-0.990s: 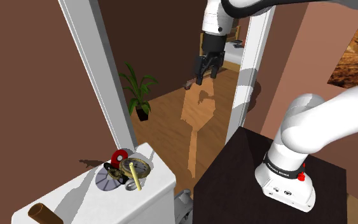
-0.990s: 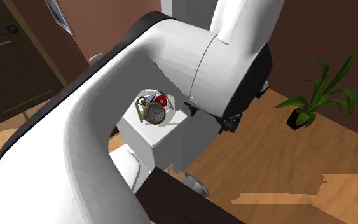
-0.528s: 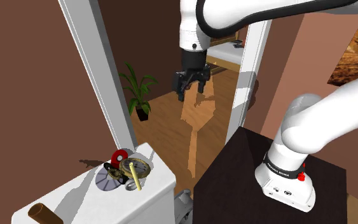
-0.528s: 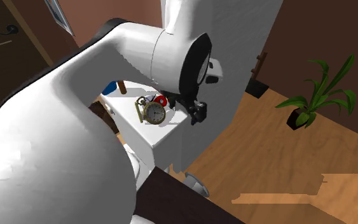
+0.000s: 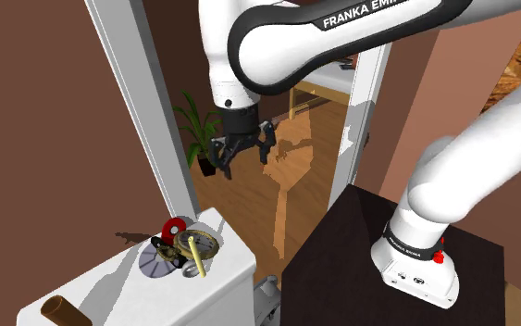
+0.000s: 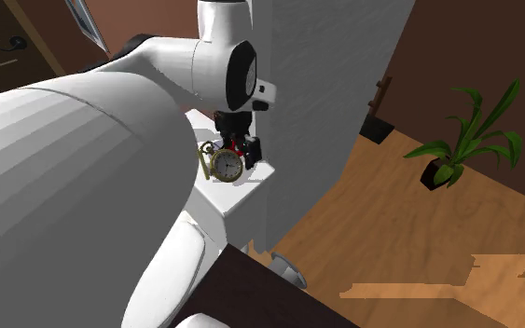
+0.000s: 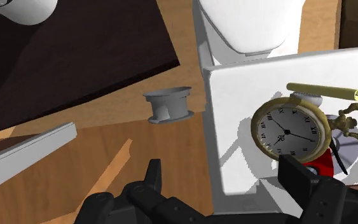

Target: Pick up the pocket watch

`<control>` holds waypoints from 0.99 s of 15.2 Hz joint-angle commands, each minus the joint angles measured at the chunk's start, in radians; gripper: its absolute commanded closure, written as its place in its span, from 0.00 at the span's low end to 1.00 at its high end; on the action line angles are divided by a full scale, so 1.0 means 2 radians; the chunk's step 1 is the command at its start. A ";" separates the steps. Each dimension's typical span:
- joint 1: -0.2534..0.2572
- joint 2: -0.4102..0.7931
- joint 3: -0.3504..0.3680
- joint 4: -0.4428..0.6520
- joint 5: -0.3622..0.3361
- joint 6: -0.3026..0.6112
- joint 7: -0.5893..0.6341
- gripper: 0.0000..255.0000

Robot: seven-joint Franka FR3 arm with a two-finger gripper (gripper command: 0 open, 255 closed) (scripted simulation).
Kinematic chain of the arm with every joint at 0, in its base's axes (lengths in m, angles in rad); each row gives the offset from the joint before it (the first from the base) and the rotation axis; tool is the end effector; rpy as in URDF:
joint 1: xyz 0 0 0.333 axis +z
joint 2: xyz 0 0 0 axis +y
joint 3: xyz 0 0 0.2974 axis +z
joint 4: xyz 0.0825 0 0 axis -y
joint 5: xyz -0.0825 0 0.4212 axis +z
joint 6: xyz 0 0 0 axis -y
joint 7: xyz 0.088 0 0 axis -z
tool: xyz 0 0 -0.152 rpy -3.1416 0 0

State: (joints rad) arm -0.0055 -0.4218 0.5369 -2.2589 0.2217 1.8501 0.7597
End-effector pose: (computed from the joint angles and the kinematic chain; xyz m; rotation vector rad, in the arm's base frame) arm 0.3994 0.2676 0.4255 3.0783 -0.5236 -0.0432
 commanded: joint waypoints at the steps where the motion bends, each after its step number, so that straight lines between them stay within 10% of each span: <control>1: -0.006 0.039 0.030 0.022 -0.008 0.008 0.049 0.00; 8: -0.012 0.220 0.112 0.134 -0.101 0.017 0.232 0.00; 15: 0.072 0.420 0.100 0.290 -0.212 -0.022 0.393 0.00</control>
State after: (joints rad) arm 0.1099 0.3620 0.7484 -1.7245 -0.1746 1.8189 1.5048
